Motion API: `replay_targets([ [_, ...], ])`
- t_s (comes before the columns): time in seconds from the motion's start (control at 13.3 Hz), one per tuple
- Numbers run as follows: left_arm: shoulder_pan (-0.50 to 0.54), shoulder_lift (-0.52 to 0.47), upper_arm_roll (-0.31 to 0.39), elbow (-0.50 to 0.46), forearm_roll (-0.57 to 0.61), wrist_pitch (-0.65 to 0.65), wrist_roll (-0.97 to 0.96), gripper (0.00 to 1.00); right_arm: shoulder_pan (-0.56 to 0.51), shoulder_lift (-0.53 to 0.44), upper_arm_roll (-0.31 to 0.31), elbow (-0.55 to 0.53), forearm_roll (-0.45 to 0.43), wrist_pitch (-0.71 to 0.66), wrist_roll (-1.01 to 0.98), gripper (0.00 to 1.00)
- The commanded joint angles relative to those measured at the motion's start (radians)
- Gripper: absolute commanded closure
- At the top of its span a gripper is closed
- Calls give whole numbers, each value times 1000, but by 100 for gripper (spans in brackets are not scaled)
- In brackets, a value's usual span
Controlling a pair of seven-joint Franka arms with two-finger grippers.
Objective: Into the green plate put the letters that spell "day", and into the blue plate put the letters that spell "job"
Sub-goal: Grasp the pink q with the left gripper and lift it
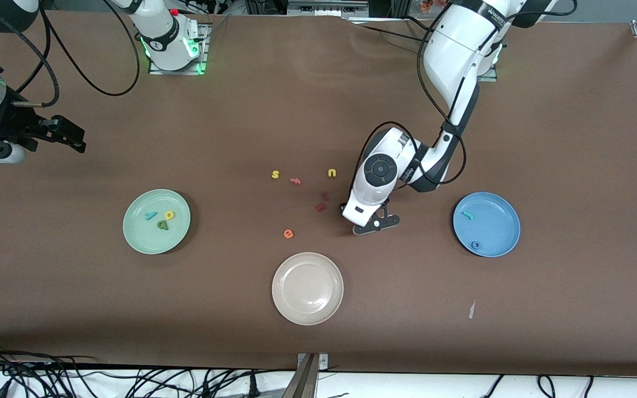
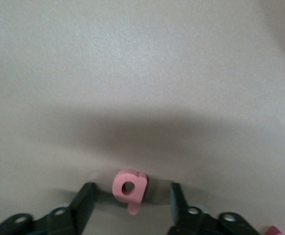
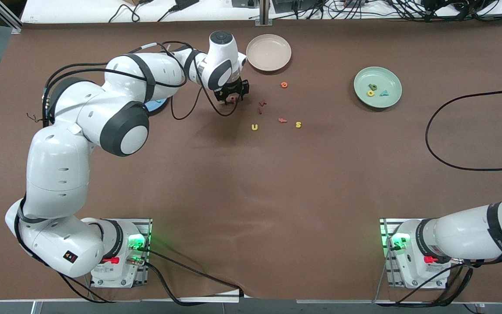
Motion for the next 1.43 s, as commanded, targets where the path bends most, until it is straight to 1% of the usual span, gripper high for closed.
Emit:
replay_targets([
  [0.0, 5, 19, 1, 31, 26, -5, 31, 2, -6, 14, 2, 36, -3, -20, -5, 0],
  [0.07, 6, 17, 1, 31, 26, -5, 34, 2, -6, 14, 1, 37, -4, -20, -5, 0],
  [0.22, 5, 19, 1, 31, 28, -5, 38, 10, -6, 14, 1, 37, -3, -20, -2, 0],
  [0.3, 5, 17, 1, 31, 36, -5, 47, 15, -6, 14, 1, 37, -3, -20, -2, 0],
  [0.45, 12, 16, 2, 33, 62, -5, 51, 21, -6, 14, 1, 37, -3, -19, -2, 0],
  [0.53, 14, 16, 2, 33, 63, -5, 54, 23, -6, 14, 1, 37, -3, -20, -2, 0],
  [0.67, 14, 16, 1, 33, 63, -5, 55, 32, -6, 14, 1, 37, -4, -20, -2, 0],
  [0.75, 14, 16, 1, 31, 63, -5, 52, 33, -6, 14, 1, 37, -4, -20, -2, 0],
  [0.9, 12, 14, -1, 30, 62, -5, 51, 41, -6, 14, 1, 37, -4, -20, -2, 0],
  [1.35, 9, 10, -4, 27, 59, -14, 44, 46, -6, 14, 1, 39, -3, -19, -2, 0],
])
